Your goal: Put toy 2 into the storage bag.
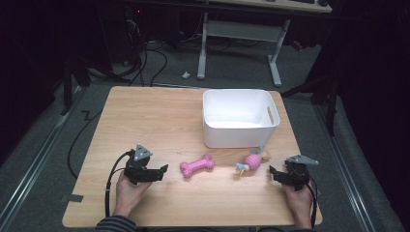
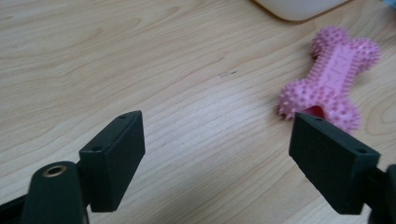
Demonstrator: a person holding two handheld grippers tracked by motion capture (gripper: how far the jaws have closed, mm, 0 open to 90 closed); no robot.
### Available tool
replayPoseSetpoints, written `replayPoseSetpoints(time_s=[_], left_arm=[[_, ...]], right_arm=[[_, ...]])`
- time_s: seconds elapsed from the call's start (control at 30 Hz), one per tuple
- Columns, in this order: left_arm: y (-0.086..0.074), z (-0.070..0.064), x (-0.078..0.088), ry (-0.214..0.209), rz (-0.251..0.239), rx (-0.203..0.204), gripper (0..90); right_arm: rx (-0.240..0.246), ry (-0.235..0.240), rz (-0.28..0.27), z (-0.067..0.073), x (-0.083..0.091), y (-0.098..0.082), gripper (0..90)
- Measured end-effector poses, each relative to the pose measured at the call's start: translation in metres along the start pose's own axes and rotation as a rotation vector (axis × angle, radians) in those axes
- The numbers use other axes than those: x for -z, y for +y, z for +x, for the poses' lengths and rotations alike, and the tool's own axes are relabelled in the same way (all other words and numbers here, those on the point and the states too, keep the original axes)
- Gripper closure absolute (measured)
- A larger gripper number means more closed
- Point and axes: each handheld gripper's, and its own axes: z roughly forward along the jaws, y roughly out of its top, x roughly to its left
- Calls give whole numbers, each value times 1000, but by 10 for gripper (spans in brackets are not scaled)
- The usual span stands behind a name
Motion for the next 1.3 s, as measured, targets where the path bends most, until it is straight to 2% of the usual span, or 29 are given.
replayPoseSetpoints(time_s=[0.17,0.23,0.27,0.3,0.53,0.67,0.73,1.07,1.3], left_arm=[[8,-7,-1,-34,-7,-20,227],[12,-13,-4,-55,-13,-42,227],[12,-13,-4,-55,-13,-42,227],[15,-18,-6,-58,-14,-66,227],[26,-29,-17,-74,-1,-102,247],[31,-34,-21,-91,19,-137,296],[34,-36,-24,-106,28,-142,321],[45,-45,-34,-141,47,-173,360],[54,-55,-46,-152,90,-211,359]], right_arm=[[2,0,-1,0,0,0,278],[0,-1,0,0,0,0,278],[1,0,0,0,0,0,278],[1,0,0,0,0,0,278],[1,-1,0,0,0,0,278],[1,1,-1,0,0,0,279],[-1,1,-1,0,0,0,281],[-2,1,-1,0,0,0,281],[-3,2,-1,0,0,0,281]])
